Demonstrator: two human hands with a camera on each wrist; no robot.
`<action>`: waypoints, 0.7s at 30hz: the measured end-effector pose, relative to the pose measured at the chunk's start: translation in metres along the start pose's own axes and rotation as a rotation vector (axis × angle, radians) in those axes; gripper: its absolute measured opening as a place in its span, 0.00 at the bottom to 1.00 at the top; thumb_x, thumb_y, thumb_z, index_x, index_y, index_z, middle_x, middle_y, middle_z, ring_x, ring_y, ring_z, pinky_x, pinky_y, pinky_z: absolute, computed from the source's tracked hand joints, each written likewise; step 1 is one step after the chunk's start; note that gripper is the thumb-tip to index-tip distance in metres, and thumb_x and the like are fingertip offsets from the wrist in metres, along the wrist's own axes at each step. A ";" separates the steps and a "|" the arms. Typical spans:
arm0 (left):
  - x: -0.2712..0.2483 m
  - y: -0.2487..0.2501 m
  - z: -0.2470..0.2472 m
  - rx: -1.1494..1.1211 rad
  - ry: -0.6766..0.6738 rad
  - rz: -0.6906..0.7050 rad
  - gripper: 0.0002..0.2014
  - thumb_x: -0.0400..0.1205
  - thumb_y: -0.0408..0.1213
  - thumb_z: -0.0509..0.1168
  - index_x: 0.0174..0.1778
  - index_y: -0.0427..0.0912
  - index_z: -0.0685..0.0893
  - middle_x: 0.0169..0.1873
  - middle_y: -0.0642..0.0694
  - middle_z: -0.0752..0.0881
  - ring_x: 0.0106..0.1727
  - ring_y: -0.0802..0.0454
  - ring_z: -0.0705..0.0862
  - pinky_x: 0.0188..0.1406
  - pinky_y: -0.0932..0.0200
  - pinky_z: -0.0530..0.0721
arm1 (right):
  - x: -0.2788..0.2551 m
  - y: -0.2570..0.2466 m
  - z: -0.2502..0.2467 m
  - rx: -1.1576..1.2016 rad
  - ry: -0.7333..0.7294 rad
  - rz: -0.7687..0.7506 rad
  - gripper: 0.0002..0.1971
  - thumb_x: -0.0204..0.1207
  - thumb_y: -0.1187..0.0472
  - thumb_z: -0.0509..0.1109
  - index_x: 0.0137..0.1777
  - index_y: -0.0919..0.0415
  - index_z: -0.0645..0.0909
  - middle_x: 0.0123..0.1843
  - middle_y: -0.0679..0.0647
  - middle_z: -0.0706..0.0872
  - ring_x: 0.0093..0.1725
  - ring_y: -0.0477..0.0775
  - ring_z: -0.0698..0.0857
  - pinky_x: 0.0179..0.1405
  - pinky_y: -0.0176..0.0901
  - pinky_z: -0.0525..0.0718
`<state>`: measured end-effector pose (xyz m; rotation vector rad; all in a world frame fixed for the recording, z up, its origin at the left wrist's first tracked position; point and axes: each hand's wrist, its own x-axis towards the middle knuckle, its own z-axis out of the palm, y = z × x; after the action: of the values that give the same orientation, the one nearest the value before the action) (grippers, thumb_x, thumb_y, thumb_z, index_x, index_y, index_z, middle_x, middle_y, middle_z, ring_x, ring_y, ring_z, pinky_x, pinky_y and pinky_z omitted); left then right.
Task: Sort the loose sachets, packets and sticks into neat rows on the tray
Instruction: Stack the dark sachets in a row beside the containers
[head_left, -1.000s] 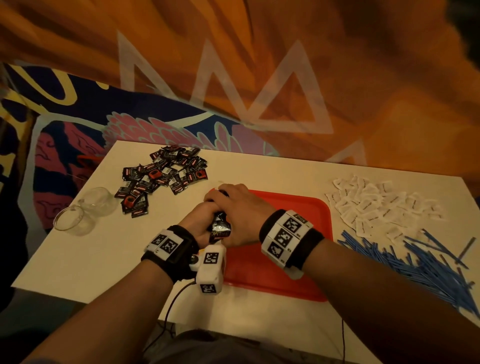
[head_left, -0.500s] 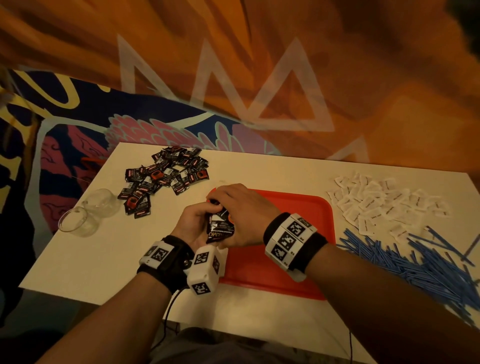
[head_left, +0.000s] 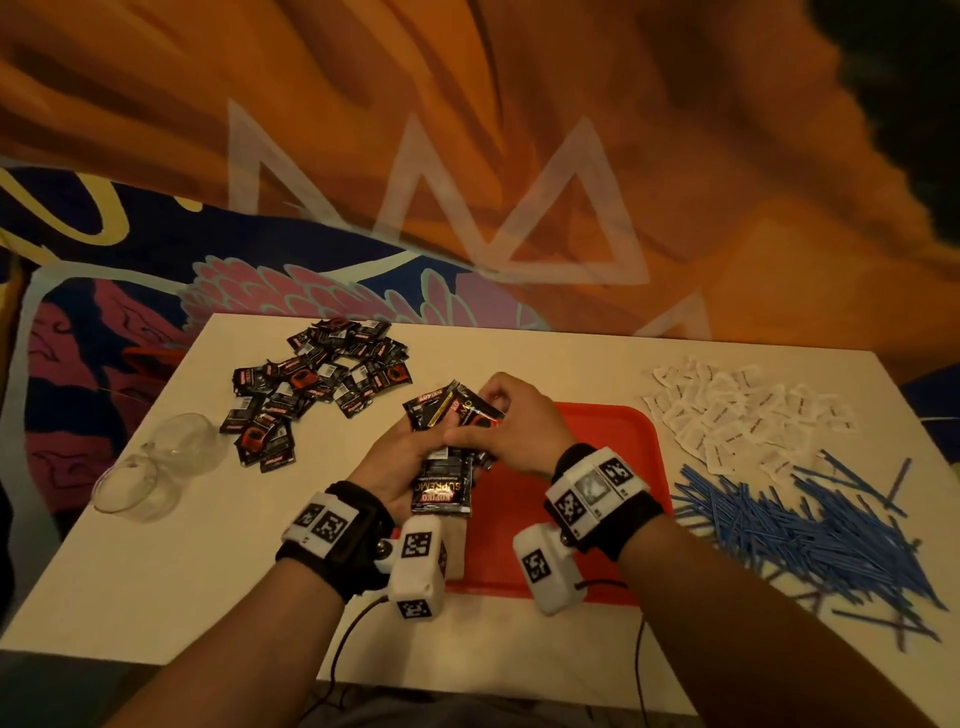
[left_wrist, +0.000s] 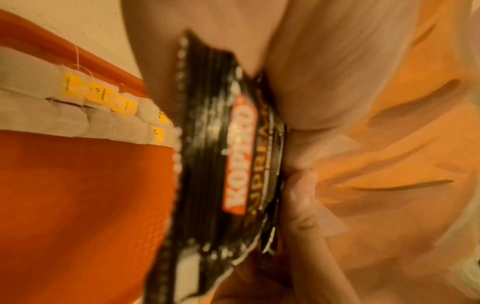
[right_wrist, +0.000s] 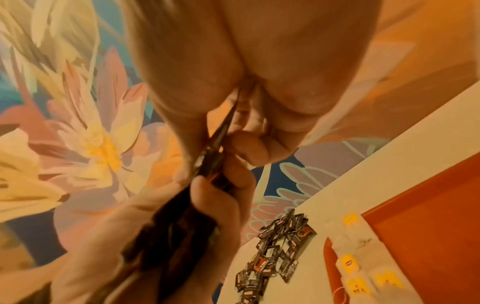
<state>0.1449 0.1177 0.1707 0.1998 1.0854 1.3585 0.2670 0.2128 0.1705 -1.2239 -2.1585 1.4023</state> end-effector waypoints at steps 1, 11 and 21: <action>-0.001 0.002 -0.004 -0.014 -0.009 -0.023 0.19 0.84 0.32 0.62 0.71 0.31 0.75 0.41 0.32 0.85 0.28 0.40 0.88 0.23 0.53 0.87 | 0.002 -0.002 0.004 0.016 0.015 0.005 0.20 0.62 0.49 0.86 0.42 0.51 0.77 0.44 0.51 0.86 0.41 0.54 0.86 0.43 0.51 0.88; 0.007 0.020 -0.049 0.106 0.056 0.024 0.14 0.83 0.22 0.61 0.64 0.30 0.81 0.49 0.30 0.89 0.45 0.35 0.90 0.49 0.38 0.90 | 0.002 -0.011 0.029 0.479 0.093 0.198 0.08 0.76 0.75 0.71 0.51 0.64 0.80 0.44 0.63 0.88 0.35 0.56 0.89 0.41 0.53 0.91; 0.014 0.028 -0.055 0.089 0.065 0.004 0.15 0.84 0.30 0.65 0.67 0.33 0.81 0.59 0.30 0.88 0.50 0.36 0.90 0.46 0.42 0.91 | 0.007 -0.016 0.056 0.374 0.051 0.129 0.20 0.67 0.68 0.83 0.54 0.54 0.79 0.53 0.59 0.89 0.53 0.59 0.89 0.56 0.66 0.87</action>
<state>0.0841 0.1125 0.1535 0.2249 1.2018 1.3290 0.2198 0.1821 0.1555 -1.2510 -1.7056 1.7112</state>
